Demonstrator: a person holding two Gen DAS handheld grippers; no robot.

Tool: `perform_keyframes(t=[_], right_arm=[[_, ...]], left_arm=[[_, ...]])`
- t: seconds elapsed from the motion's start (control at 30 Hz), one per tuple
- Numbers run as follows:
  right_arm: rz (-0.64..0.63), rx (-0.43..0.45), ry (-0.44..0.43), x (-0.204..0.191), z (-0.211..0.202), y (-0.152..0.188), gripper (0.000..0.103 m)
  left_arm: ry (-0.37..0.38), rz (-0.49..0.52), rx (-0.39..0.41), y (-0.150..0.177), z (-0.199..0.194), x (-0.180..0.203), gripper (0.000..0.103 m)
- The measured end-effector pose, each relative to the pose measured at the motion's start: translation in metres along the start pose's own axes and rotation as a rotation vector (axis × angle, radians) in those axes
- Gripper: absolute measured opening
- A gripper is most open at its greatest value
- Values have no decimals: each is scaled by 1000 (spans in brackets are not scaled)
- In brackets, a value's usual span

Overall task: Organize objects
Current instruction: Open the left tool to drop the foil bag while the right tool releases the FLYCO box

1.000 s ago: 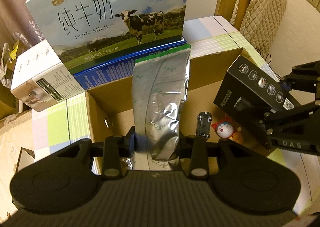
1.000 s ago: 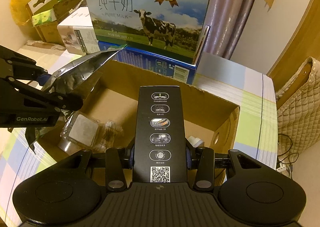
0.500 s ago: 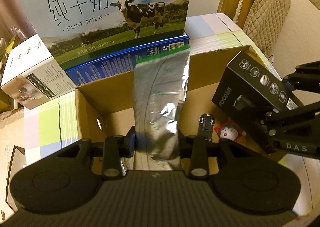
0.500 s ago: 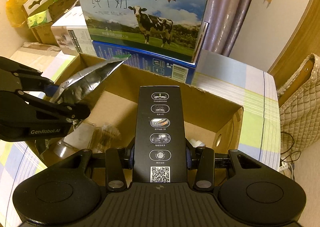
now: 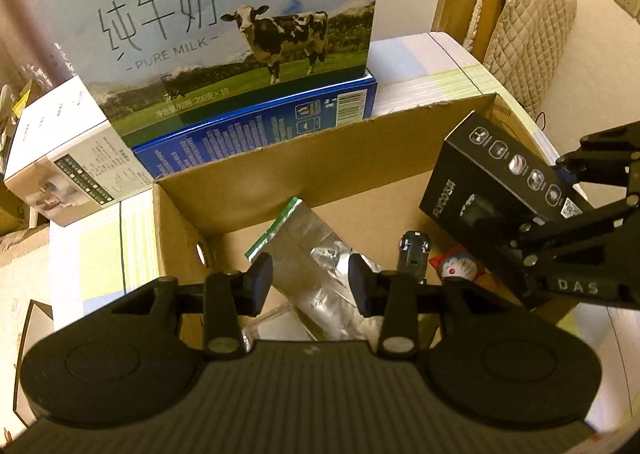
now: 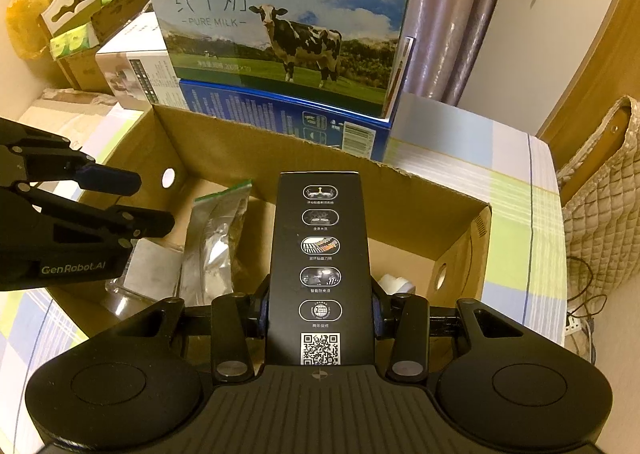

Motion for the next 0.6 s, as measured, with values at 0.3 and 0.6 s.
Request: perform_keyframes(t=[0.3, 0.6], right_arm=[[-2, 11, 1, -2, 0, -3, 41], [0, 55, -8, -5, -1, -8, 41]], left_arm=[[1, -24, -13, 6, 2, -7, 36], [7, -33, -9, 6, -1, -10, 39]])
Point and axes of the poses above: each gripper's, at about its wrist camera, not at the fingertips, and z roughly the way its jaws point, x to its right, y to its underside, the point moved 7 cm from there along z, roughly the way its jaws point, and after that the axes turned 15 degrees about -y, right-handed, at the moved point
